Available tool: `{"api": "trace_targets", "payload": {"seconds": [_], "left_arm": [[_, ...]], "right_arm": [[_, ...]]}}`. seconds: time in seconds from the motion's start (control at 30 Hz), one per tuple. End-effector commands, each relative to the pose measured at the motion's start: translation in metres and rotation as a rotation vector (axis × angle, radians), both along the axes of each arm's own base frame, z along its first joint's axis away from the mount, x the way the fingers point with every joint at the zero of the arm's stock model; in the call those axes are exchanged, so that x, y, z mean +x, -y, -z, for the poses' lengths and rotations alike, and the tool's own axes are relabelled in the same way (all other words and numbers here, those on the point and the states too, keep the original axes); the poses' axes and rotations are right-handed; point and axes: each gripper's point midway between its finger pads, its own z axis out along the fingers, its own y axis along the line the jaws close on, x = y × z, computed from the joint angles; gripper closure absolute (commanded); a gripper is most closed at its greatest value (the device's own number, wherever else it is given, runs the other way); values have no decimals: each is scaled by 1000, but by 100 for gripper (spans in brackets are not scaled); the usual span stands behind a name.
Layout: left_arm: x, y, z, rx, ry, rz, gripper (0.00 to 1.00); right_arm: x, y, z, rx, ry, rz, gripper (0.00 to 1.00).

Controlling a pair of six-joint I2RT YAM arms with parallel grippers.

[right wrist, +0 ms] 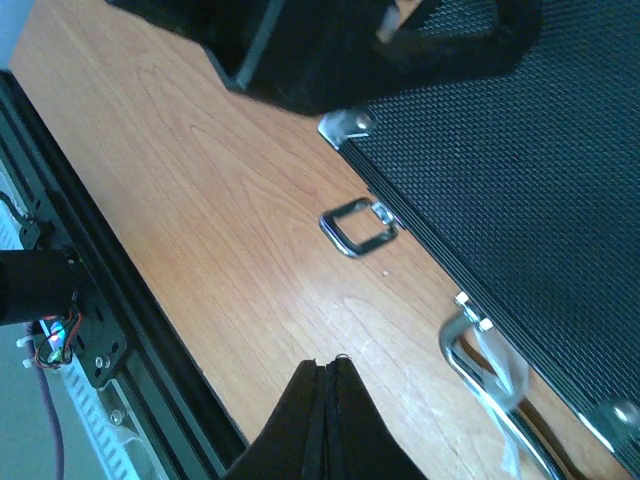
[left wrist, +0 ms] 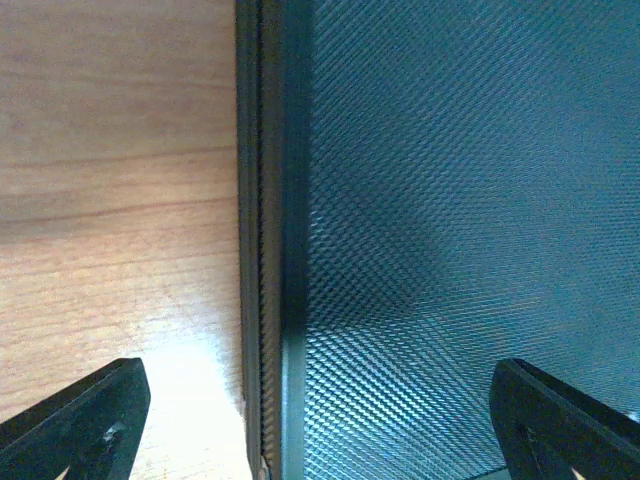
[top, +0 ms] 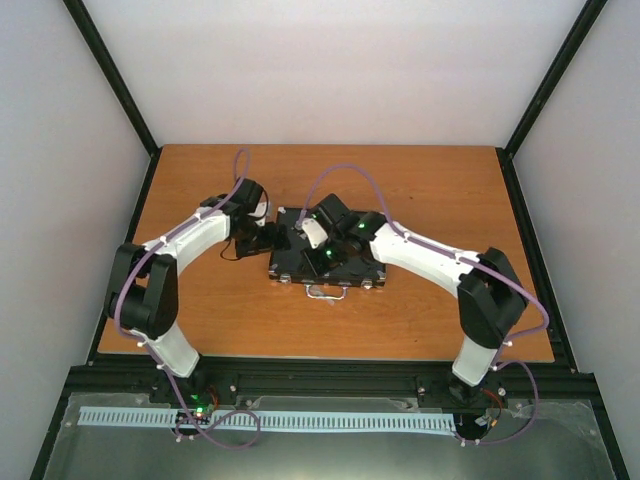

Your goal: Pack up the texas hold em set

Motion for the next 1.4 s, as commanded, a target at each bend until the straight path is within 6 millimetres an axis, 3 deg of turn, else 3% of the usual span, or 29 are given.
{"api": "trace_targets", "payload": {"seconds": [0.0, 0.2, 0.57, 0.83, 1.2, 1.37], "left_arm": [[5, -4, 14, -39, -10, -25, 4], [3, -9, 30, -101, -23, -30, 10], [-4, -1, 53, -158, -67, 6, 22], [-13, -3, 68, -159, -103, -2, 24], [-17, -6, 73, -144, -126, -8, 25], [-20, -7, 77, -139, -139, -10, 25]], "right_arm": [[-6, -26, -4, 50, 7, -95, 97], [-12, -45, 8, 39, 13, -139, 97], [-2, -60, 33, 2, 27, -144, 97], [13, -58, 53, -61, 71, -98, 97], [-27, -59, 84, -139, 51, -172, 97], [-10, -46, 105, -230, 106, -84, 97]]}}
